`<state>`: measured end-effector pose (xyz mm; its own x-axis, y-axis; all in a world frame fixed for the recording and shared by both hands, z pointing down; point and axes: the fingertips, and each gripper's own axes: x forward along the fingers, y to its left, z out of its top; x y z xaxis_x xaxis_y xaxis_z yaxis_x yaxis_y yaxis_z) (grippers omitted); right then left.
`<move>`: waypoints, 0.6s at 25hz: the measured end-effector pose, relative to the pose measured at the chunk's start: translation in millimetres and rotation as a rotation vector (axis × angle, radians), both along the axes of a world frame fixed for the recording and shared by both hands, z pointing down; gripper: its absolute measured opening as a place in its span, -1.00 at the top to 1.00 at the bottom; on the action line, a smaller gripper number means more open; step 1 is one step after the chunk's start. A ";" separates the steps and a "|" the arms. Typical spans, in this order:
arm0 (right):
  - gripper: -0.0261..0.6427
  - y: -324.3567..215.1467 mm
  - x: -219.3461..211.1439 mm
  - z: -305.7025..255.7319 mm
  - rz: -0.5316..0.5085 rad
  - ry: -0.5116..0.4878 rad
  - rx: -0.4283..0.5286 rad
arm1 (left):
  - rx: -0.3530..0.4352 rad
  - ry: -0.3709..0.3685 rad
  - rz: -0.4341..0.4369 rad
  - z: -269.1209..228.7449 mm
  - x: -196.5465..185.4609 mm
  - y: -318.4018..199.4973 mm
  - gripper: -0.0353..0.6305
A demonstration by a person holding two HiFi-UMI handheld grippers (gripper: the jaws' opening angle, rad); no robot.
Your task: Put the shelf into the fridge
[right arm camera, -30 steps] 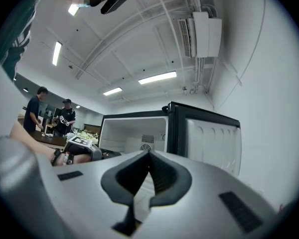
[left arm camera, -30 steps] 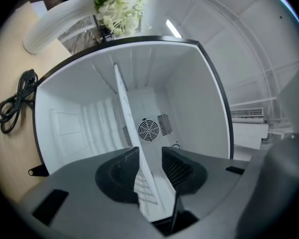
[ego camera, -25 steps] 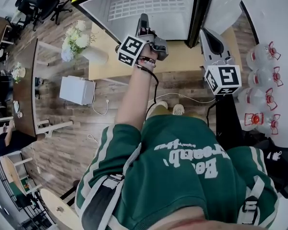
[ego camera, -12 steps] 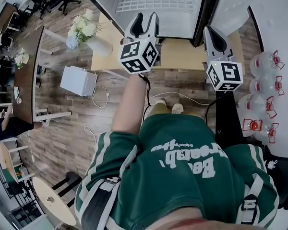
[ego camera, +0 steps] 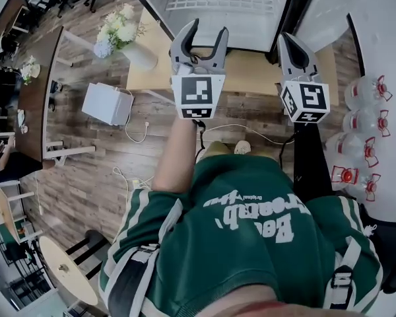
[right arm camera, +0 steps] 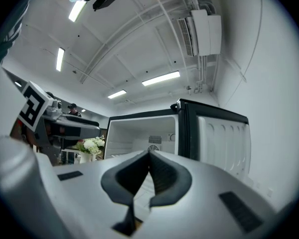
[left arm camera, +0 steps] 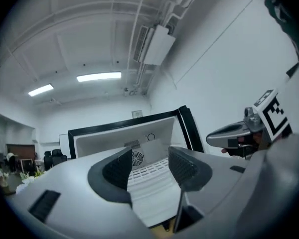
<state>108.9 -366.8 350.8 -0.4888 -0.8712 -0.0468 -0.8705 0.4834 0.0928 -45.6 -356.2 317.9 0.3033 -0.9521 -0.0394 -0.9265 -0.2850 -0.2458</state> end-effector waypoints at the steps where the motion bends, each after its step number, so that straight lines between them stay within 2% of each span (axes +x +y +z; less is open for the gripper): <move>1: 0.91 0.2 -1.8 -0.7 -0.001 0.010 0.005 | 0.004 -0.025 0.005 0.4 0.7 4.9 0.24; 3: 0.91 0.2 -4.6 -1.9 -0.003 0.027 0.014 | -0.001 -0.036 0.011 2.8 0.1 11.0 0.19; 8: 0.91 -1.6 -10.5 -0.3 -0.013 0.036 0.013 | -0.004 0.019 0.015 5.8 -6.3 10.9 0.18; 13: 0.91 -2.7 -14.9 1.4 -0.021 0.042 0.011 | 0.015 0.028 -0.009 4.5 -16.4 10.5 0.39; 15: 0.91 -3.0 -16.5 1.4 -0.025 0.043 0.010 | 0.024 0.031 -0.032 2.9 -21.6 10.7 0.64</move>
<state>92.4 -369.9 352.2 -0.5122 -0.8582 -0.0338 -0.8532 0.5039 0.1347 -67.1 -345.5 320.8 0.2706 -0.9601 -0.0710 -0.9424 -0.2491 -0.2230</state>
